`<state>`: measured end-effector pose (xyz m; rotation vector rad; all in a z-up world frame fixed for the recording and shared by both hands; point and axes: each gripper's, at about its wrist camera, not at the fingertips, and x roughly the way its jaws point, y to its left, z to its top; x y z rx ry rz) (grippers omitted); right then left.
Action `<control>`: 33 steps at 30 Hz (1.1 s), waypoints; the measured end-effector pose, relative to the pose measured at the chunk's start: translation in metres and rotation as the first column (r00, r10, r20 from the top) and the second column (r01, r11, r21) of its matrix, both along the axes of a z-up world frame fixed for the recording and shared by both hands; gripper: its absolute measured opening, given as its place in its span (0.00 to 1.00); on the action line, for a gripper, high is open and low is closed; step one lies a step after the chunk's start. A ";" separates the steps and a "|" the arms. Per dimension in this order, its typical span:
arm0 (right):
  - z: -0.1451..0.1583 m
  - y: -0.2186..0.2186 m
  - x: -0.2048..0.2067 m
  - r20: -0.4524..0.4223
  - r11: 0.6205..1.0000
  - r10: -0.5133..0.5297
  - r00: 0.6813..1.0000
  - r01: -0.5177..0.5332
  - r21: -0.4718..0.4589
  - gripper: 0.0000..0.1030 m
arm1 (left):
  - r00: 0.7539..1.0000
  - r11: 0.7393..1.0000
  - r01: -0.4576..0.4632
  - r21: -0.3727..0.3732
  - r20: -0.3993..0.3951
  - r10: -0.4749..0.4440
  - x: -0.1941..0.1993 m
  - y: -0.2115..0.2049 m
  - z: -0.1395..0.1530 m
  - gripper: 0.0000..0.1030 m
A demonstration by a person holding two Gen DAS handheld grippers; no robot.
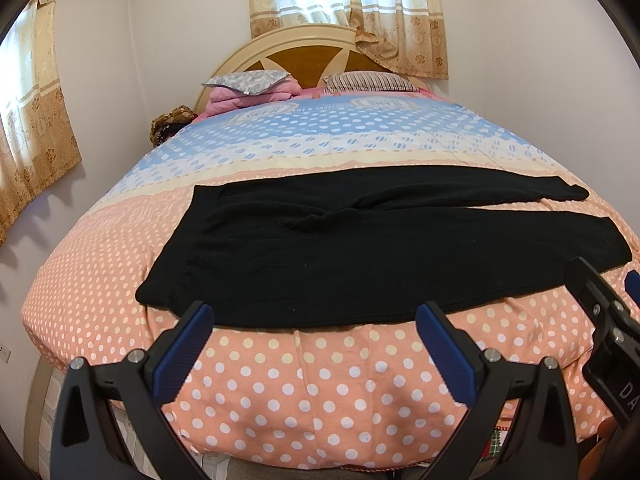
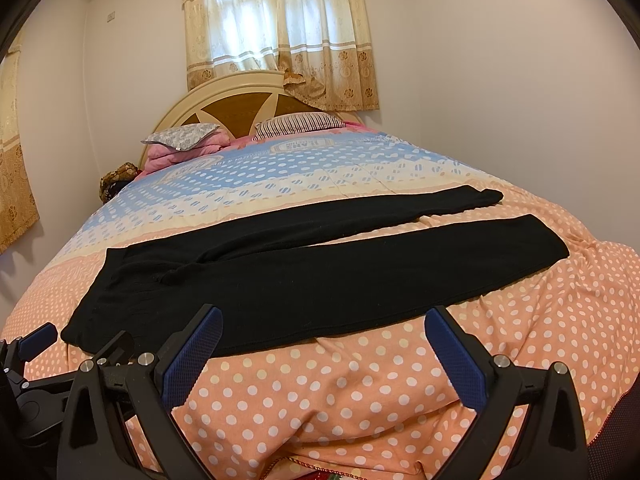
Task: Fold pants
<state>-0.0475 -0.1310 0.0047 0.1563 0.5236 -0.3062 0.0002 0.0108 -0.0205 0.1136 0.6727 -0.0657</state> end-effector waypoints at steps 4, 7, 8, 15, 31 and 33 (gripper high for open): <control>0.000 0.000 0.000 -0.002 1.000 0.000 1.000 0.000 0.001 0.99 | 1.000 1.000 0.000 0.000 -0.001 0.000 0.000 -0.001 0.001 1.00; 0.000 0.000 0.000 -0.002 1.000 0.000 1.000 0.000 0.001 0.99 | 1.000 1.000 0.000 -0.001 -0.004 0.000 0.001 0.000 0.000 1.00; 0.000 0.000 0.000 -0.002 1.000 0.000 1.000 0.000 0.001 0.99 | 1.000 1.000 0.000 -0.001 -0.006 0.000 0.001 0.001 -0.001 1.00; -0.004 0.002 0.001 -0.007 1.000 0.002 1.000 -0.002 0.002 0.99 | 1.000 1.000 -0.003 0.000 -0.019 0.003 0.003 0.000 -0.002 1.00; -0.023 -0.009 0.031 -0.070 0.999 -0.007 0.998 0.010 0.034 0.99 | 0.995 0.999 -0.041 -0.010 -0.094 0.040 0.053 0.041 -0.020 1.00; -0.029 -0.013 0.045 -0.095 0.999 -0.005 0.995 0.009 0.046 0.99 | 0.990 0.996 -0.084 -0.026 -0.116 0.080 0.075 0.066 -0.022 1.00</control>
